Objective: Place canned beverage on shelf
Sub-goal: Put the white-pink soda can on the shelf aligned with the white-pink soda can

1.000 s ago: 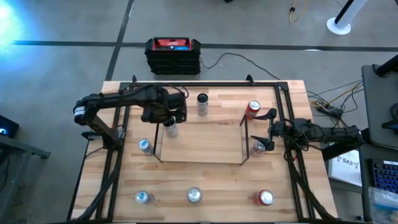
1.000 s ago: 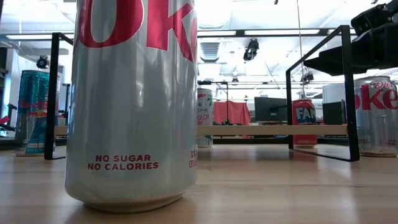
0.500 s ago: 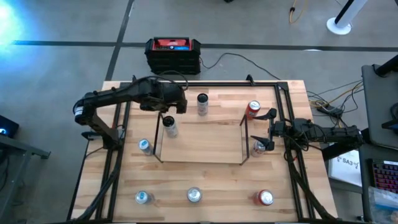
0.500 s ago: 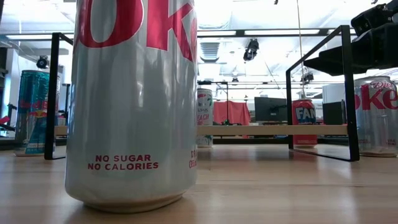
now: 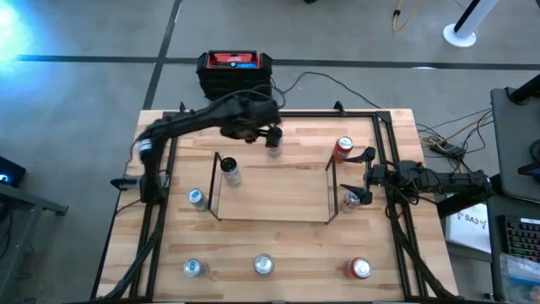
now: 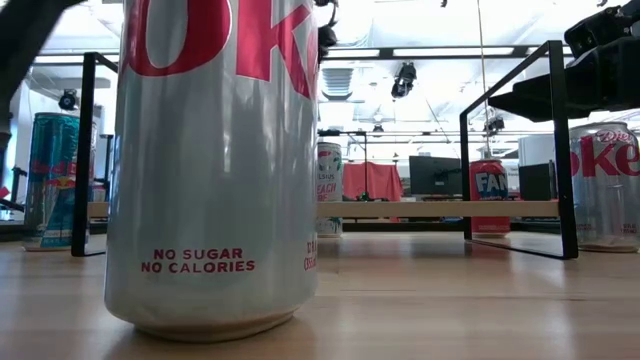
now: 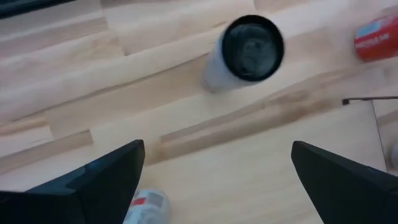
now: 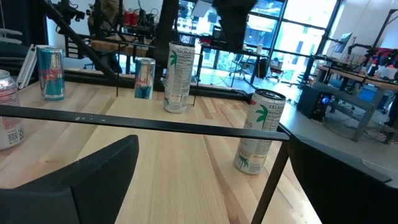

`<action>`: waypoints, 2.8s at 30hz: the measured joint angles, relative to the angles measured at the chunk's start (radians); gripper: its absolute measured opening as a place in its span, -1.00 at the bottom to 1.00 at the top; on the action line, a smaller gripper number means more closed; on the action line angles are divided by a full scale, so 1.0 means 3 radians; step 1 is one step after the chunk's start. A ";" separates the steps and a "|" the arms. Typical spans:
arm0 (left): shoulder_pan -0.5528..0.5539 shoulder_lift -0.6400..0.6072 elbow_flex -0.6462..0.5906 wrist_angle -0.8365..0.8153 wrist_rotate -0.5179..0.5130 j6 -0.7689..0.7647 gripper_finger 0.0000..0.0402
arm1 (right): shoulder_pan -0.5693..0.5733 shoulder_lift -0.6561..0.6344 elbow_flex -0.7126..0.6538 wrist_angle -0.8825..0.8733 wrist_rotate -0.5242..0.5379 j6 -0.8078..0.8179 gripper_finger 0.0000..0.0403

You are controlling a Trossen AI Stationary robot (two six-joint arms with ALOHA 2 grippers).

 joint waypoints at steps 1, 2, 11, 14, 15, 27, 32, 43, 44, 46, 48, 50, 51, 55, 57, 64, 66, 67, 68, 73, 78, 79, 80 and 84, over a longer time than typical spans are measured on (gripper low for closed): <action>0.0010 0.0122 0.0170 -0.0067 0.0041 0.0023 0.94 | 0.0001 0.0000 0.0000 0.0000 -0.0001 -0.0004 0.98; 0.0023 0.0245 0.0347 -0.0149 0.0080 0.0040 0.94 | -0.0001 0.0000 0.0000 0.0000 0.0000 -0.0005 0.98; 0.0176 0.0541 0.0500 -0.0008 0.0420 0.0299 0.94 | -0.0001 0.0000 0.0000 0.0000 0.0014 -0.0005 0.98; 0.0246 0.0524 0.0495 0.0027 0.0473 0.0349 0.94 | 0.0000 0.0001 0.0000 0.0001 0.0023 -0.0005 0.98; 0.0261 0.0524 0.0494 0.0027 0.0486 0.0361 0.94 | 0.0000 0.0001 0.0000 0.0001 0.0023 -0.0005 0.98; 0.0311 0.0682 0.0366 0.0310 0.0443 0.0633 0.94 | 0.0000 0.0001 0.0000 0.0000 0.0022 -0.0003 0.98; 0.0364 0.0884 0.0514 0.0319 0.0436 0.0733 0.94 | -0.0001 0.0001 0.0000 0.0000 0.0024 0.0000 0.98; 0.0421 0.1217 0.0883 -0.0023 0.0438 0.0750 0.77 | -0.0001 0.0001 0.0000 0.0000 0.0023 -0.0005 0.98; 0.0427 0.1217 0.0883 -0.0018 0.0438 0.0751 0.71 | 0.0000 0.0001 0.0000 0.0000 0.0023 -0.0004 0.98; 0.0434 0.1217 0.0883 0.0008 0.0440 0.0757 0.57 | 0.0000 0.0001 0.0000 0.0000 0.0022 -0.0005 0.98; 0.0437 0.1217 0.0892 0.0020 0.0441 0.0791 0.40 | 0.0000 0.0003 0.0000 0.0000 0.0023 -0.0004 0.98; 0.0437 0.1217 0.0902 0.0004 0.0439 0.0838 0.22 | 0.0000 0.0003 0.0000 0.0000 0.0023 -0.0005 0.98; 0.0437 0.1217 0.0902 0.0009 0.0439 0.0851 0.17 | 0.0000 0.0002 0.0000 0.0000 0.0023 -0.0004 0.98; 0.0433 0.1217 0.0902 -0.0017 0.0440 0.0859 0.17 | 0.0000 0.0003 0.0000 0.0000 0.0023 -0.0005 0.98; 0.0425 0.1217 0.0905 -0.0061 0.0449 0.0831 0.17 | -0.0001 0.0003 0.0000 0.0000 0.0023 0.0000 0.98; 0.0410 0.1170 0.0907 -0.0160 0.0608 0.0795 0.17 | -0.0001 0.0003 0.0000 0.0000 0.0023 -0.0005 0.98; 0.0398 0.1117 0.0907 -0.0162 0.0611 0.0771 0.17 | -0.0001 0.0003 0.0000 0.0000 0.0023 0.0000 0.98; 0.0391 0.1083 0.0907 -0.0162 0.0608 0.0758 0.17 | -0.0001 0.0003 0.0000 0.0000 0.0023 -0.0002 0.98; 0.0387 0.1046 0.0907 -0.0162 0.0606 0.0750 0.17 | 0.0000 0.0003 0.0000 0.0000 0.0023 -0.0005 0.98; 0.0349 0.0902 0.0908 -0.0211 0.0596 0.0674 0.17 | -0.0001 0.0003 0.0000 0.0000 0.0023 -0.0006 0.98; 0.0211 0.0835 0.0908 -0.0387 0.0591 0.0446 0.17 | 0.0001 0.0004 0.0000 0.0000 0.0023 -0.0004 0.98; 0.0180 0.0831 0.0908 -0.0416 0.0600 0.0408 0.17 | 0.0001 0.0004 0.0000 0.0000 0.0023 -0.0001 0.98; 0.0146 0.0829 0.0907 -0.0444 0.0602 0.0372 0.17 | 0.0000 0.0004 0.0000 0.0000 0.0023 0.0000 0.98; -0.0004 0.0791 0.0908 -0.0548 0.0598 0.0203 0.17 | 0.0001 0.0004 0.0000 0.0000 0.0023 0.0000 0.98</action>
